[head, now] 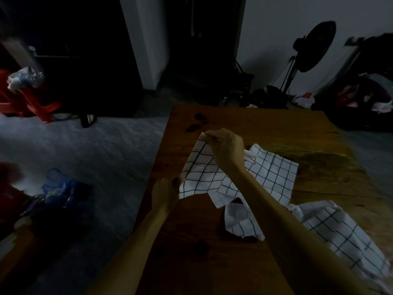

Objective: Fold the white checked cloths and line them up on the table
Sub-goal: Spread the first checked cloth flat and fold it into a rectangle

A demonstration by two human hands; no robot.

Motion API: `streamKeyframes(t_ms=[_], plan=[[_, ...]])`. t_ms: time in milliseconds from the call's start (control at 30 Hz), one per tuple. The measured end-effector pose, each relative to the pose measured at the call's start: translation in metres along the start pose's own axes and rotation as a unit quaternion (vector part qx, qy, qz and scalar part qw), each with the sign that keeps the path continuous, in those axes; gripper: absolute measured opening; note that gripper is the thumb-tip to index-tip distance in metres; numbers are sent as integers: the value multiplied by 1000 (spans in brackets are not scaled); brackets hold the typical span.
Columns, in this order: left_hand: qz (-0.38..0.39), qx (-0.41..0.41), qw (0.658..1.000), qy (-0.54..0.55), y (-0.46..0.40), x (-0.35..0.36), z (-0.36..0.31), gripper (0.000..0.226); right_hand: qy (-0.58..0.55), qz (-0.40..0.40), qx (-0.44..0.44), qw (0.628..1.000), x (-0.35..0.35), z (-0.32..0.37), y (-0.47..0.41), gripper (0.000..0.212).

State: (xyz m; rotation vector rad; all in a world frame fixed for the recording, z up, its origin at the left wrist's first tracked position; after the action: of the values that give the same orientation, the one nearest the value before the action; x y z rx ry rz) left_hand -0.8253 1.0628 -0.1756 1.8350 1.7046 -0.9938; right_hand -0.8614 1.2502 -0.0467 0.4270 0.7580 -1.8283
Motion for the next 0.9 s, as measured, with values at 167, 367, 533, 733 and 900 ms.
streamKeyframes(t_ms=[167, 367, 533, 733, 900], plan=[[17, 34, 998, -45, 5, 12, 18, 36, -9, -40, -19, 999, -14, 6, 1, 15], [29, -55, 998, 10, 5, 13, 48, 13, -17, -73, -28, 997, -27, 0, -1, 14], [-7, 62, 998, 18, -23, -14, -39, 50, -4, -5, -37, 999, -1, -6, 9, 14], [-83, 154, 981, 89, -38, -36, -100, 28, -74, 42, -2, 996, 1, -8, 21, 13], [-70, 103, 989, 80, -39, -24, -69, 22, -109, 35, 5, 993, -4, -3, 25, 12]])
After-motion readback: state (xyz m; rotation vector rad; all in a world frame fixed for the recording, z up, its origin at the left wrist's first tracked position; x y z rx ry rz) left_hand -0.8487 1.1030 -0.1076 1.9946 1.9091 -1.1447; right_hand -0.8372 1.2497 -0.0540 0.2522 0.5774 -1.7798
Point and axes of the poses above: each hand's wrist, its own y-axis away from the middle knuckle, its own x-axis out of the palm, z = x × y, the point moved 9 cm from there along -y, towards the middle knuckle, and after that the axes turned 15 degrees about x, right-handed, at the moved point
